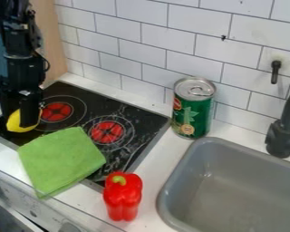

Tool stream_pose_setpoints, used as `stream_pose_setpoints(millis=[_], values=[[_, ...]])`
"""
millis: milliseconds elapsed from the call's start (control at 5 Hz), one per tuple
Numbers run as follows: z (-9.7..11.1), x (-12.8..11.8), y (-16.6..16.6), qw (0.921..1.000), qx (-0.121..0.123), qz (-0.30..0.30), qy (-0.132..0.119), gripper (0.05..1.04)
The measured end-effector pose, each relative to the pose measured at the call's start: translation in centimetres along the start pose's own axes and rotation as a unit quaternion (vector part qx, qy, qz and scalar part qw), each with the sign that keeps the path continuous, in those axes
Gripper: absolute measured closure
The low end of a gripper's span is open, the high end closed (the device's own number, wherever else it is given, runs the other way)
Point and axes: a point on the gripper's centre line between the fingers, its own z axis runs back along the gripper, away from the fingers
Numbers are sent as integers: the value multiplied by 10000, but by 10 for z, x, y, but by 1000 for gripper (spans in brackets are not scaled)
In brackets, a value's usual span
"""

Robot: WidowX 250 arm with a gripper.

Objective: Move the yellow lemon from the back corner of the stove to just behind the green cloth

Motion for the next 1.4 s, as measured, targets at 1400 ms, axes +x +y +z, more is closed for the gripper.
stream_pose_setpoints(millis=[1400], values=[[56, -52, 1, 9941, 211, 301, -1022, 75]])
